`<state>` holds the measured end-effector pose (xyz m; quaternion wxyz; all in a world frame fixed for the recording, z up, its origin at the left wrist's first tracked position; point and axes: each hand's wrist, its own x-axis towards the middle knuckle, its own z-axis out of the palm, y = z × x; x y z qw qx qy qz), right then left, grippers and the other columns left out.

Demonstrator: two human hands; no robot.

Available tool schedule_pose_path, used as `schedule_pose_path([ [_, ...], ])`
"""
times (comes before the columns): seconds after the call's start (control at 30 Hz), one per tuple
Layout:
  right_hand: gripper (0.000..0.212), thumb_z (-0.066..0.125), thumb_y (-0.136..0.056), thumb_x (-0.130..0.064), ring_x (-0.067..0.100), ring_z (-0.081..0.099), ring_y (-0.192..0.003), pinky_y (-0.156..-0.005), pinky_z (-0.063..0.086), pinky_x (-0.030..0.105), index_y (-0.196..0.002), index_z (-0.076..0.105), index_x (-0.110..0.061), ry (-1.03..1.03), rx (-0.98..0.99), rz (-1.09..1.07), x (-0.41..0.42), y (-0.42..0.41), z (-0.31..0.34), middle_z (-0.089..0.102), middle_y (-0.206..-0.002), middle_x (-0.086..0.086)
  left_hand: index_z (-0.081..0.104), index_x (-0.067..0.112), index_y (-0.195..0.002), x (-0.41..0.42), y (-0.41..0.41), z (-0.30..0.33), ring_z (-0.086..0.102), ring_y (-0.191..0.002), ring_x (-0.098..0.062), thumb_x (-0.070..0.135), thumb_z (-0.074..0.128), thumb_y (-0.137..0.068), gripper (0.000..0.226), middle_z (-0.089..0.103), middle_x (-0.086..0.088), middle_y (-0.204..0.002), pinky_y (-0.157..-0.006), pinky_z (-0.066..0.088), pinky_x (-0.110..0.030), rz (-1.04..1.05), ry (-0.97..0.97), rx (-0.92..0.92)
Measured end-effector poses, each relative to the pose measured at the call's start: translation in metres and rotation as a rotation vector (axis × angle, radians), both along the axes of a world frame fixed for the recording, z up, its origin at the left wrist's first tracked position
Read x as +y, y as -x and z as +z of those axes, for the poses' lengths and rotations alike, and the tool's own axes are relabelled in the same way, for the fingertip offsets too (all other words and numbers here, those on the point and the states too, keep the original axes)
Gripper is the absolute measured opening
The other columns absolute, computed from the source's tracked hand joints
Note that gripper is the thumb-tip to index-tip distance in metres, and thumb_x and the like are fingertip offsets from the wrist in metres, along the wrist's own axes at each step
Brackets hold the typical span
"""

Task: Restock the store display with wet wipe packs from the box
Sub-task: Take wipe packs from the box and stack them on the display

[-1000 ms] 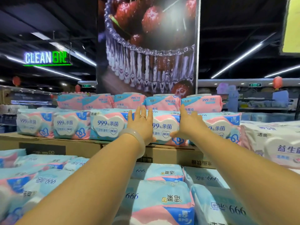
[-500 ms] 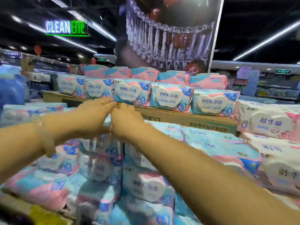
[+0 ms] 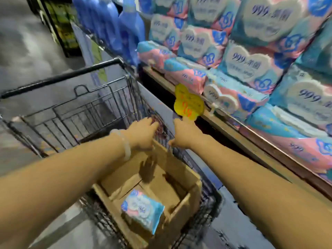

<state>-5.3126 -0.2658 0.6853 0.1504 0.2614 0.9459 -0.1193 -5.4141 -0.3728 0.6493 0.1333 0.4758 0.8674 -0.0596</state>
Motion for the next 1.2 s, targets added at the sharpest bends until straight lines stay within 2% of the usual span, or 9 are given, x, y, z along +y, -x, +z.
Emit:
schedule_pose_path([
  [0.23, 0.062, 0.068, -0.084, -0.035, 0.037, 0.042, -0.129, -0.103, 0.04, 0.041, -0.132, 0.042, -0.006, 0.276, -0.217, -0.205, -0.024, 0.001, -0.156, 0.04, -0.137, 0.019, 0.036, 0.012, -0.137, -0.041, 0.022, -0.152, 0.034, -0.135, -0.028, 0.039, 0.069, -0.079, 0.072, 0.038, -0.012, -0.141, -0.11, 0.034, -0.041, 0.127, 0.217, -0.298],
  [0.4, 0.087, 0.072, -0.064, -0.057, 0.027, 0.051, -0.127, -0.1, 0.043, 0.031, -0.133, 0.048, -0.011, 0.595, -0.245, -0.543, -0.047, 0.003, -0.273, 0.054, -0.134, 0.012, 0.032, 0.011, -0.138, -0.061, 0.033, -0.229, 0.047, -0.126, -0.029, 0.032, 0.072, -0.077, 0.076, 0.047, -0.012, -0.137, -0.1, 0.038, -0.032, 0.343, 0.277, -0.589],
  [0.57, 0.081, 0.08, -0.073, -0.035, 0.028, 0.051, -0.126, -0.095, 0.046, 0.03, -0.139, 0.042, -0.009, 0.745, -0.309, -0.876, -0.065, -0.007, -0.341, 0.053, -0.135, 0.014, 0.028, 0.016, -0.146, -0.085, 0.034, -0.318, 0.034, -0.138, -0.023, 0.045, 0.067, -0.079, 0.083, 0.031, -0.007, -0.152, -0.11, 0.031, -0.027, 0.698, 0.254, -0.817],
  [0.63, 0.071, 0.072, -0.083, -0.035, 0.029, 0.045, -0.131, -0.099, 0.042, 0.027, -0.142, 0.039, -0.012, 0.79, -0.383, -0.885, -0.068, -0.006, -0.358, 0.049, -0.13, 0.014, 0.055, 0.003, -0.124, -0.081, 0.027, -0.339, 0.055, -0.112, -0.025, 0.026, 0.067, -0.086, 0.046, 0.058, -0.014, -0.129, -0.083, 0.048, -0.023, 0.961, 0.254, -1.007],
  [0.7, 0.061, 0.069, -0.086, -0.033, 0.028, 0.044, -0.131, -0.101, 0.038, 0.026, -0.139, 0.044, -0.014, 0.841, -0.365, -0.942, -0.07, 0.001, -0.372, 0.051, -0.13, 0.012, 0.062, 0.005, -0.082, -0.08, 0.017, -0.356, 0.053, -0.072, -0.023, 0.009, 0.065, -0.087, 0.007, 0.071, -0.01, -0.071, -0.048, 0.047, -0.021, 1.225, 0.162, -1.163],
  [0.8, 0.051, 0.074, -0.08, -0.041, 0.022, 0.055, -0.115, -0.095, 0.043, 0.027, -0.124, 0.053, -0.03, 0.913, -0.273, -1.1, -0.08, 0.009, -0.393, 0.057, -0.122, 0.007, 0.057, 0.009, -0.067, -0.076, 0.007, -0.368, 0.053, -0.057, -0.02, 0.021, 0.067, -0.086, 0.024, 0.057, 0.002, -0.033, -0.049, 0.041, -0.027, 1.535, 0.049, -1.37],
  [0.93, 0.08, 0.062, -0.054, -0.084, 0.023, 0.063, -0.111, -0.099, 0.05, 0.039, -0.116, 0.06, -0.033, 0.934, -0.194, -1.359, -0.094, 0.004, -0.418, 0.065, -0.119, -0.003, 0.062, 0.002, -0.097, -0.053, 0.003, -0.378, 0.069, -0.066, -0.009, 0.016, 0.082, -0.043, 0.059, 0.07, -0.014, -0.09, -0.051, 0.048, -0.011, 1.434, -0.222, -1.232],
  [1.1, 0.118, 0.021, -0.047, -0.1, 0.02, 0.049, -0.13, -0.112, 0.037, 0.035, -0.135, 0.052, -0.027, 0.863, -0.068, -1.439, -0.073, -0.001, -0.44, 0.054, -0.129, -0.009, 0.031, 0.014, -0.145, -0.011, 0.054, -0.361, 0.041, -0.132, -0.02, 0.02, 0.082, -0.068, 0.093, 0.044, -0.007, -0.141, -0.098, 0.031, -0.001, 0.819, -0.25, -1.114],
  [1.2, 0.089, 0.045, -0.075, -0.078, 0.028, 0.042, -0.135, -0.112, 0.03, 0.033, -0.136, 0.051, -0.013, 0.689, -0.044, -1.331, -0.049, 0.022, -0.418, 0.05, -0.141, 0.01, 0.048, 0.006, -0.128, -0.028, 0.065, -0.384, 0.055, -0.114, -0.021, 0.025, 0.087, -0.053, 0.087, 0.058, -0.007, -0.123, -0.09, 0.05, -0.02, 0.953, -0.204, -1.091],
])
